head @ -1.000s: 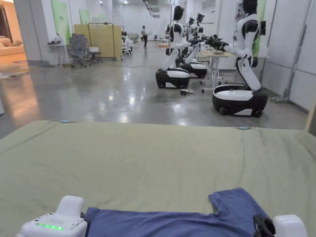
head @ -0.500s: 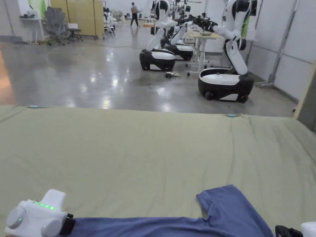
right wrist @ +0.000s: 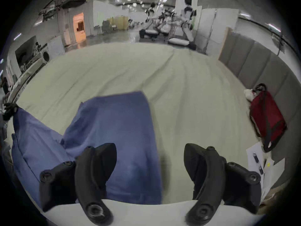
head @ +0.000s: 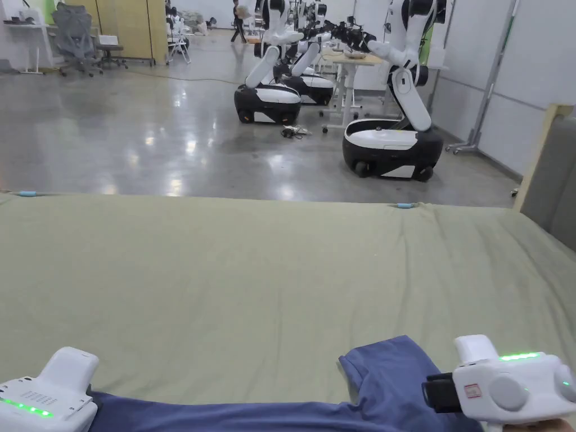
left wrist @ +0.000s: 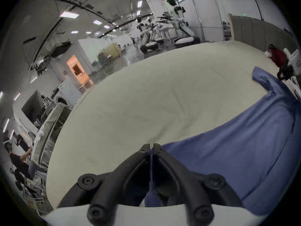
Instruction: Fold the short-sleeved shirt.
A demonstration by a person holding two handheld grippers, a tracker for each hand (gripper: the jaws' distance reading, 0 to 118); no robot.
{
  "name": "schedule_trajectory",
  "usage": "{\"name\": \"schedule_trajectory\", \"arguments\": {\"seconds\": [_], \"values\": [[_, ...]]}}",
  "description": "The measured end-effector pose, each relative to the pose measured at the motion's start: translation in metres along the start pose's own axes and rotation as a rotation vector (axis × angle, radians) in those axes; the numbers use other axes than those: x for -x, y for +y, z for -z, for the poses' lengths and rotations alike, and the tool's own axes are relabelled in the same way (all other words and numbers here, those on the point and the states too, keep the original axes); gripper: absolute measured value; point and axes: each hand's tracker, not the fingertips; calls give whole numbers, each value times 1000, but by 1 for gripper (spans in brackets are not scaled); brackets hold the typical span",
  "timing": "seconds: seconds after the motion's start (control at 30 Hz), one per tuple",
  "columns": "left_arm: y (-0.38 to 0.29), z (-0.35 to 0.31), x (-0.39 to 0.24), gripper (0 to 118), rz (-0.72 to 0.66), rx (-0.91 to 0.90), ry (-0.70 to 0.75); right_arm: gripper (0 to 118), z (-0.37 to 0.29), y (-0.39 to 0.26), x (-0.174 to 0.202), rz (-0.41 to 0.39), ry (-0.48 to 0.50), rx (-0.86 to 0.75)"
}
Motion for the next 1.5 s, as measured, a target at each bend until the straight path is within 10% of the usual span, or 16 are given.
{"name": "schedule_trajectory", "arguments": {"seconds": [0.07, 0.1, 0.2, 0.67, 1.07, 1.13, 1.2, 1.5], "values": [[-2, -2, 0, 0, 0, 5, 0, 84, 16, -3, 7, -4, -86, 134], [-3, -3, 1, 0, -3, 11, 1, 52, 14, -7, 5, 34, -57, 127], [-6, -9, 11, 0, -33, 19, -6, 5, -13, -8, 1, 114, -19, -8], [-75, -177, 61, 0, -184, -133, -67, 5, -237, -115, -4, -14, 82, -362], [-189, -175, 38, 2, -247, 48, -136, 7, -205, -247, 14, 18, 79, -213], [-179, -186, 39, 43, -245, -19, -72, 37, -221, -239, 17, 30, 34, -296], [-160, -205, 37, 115, -271, -114, -73, 83, -246, -223, 21, 45, 27, -409], [-70, -236, -34, 116, -351, -513, -46, 84, -295, -169, 106, 82, 115, -816]]}}
